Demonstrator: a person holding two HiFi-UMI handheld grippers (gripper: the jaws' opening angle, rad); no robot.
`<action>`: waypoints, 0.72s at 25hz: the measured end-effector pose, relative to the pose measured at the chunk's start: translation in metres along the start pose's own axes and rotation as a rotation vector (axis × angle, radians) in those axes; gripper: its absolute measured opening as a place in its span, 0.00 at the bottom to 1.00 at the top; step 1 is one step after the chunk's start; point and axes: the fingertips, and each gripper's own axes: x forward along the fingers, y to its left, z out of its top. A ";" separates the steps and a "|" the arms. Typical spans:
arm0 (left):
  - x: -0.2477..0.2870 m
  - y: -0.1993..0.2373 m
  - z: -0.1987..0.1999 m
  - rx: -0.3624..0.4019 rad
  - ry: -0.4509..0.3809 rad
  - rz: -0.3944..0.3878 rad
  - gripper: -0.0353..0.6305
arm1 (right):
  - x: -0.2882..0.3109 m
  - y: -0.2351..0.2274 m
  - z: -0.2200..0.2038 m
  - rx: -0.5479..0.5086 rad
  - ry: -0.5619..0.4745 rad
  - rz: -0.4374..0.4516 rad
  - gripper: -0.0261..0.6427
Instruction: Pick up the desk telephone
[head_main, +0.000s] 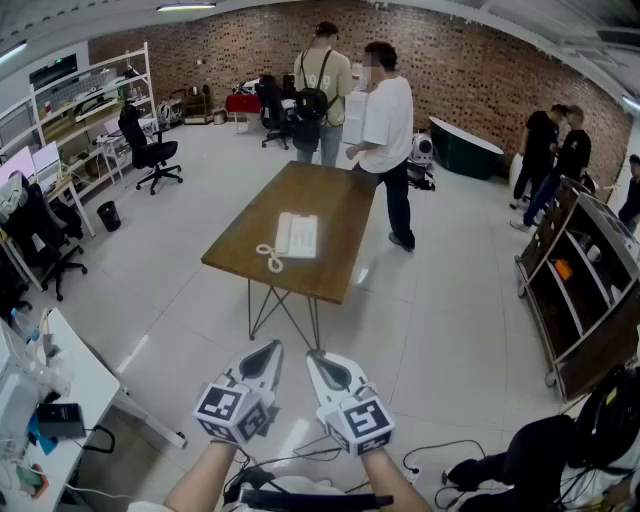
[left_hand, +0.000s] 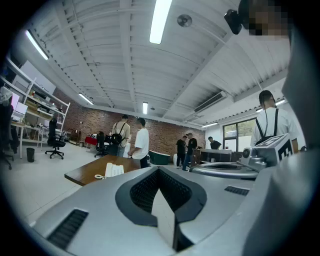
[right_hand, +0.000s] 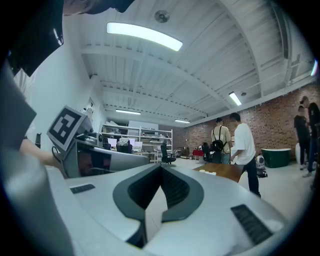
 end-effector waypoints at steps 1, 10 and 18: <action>0.002 -0.002 0.000 0.001 -0.002 0.001 0.05 | -0.002 -0.002 -0.002 0.000 0.002 0.001 0.04; 0.014 -0.011 -0.007 -0.013 0.012 0.007 0.05 | -0.010 -0.018 -0.009 0.006 0.011 0.000 0.04; 0.040 -0.006 -0.016 -0.034 0.017 -0.006 0.05 | 0.002 -0.041 -0.018 0.013 0.036 -0.012 0.04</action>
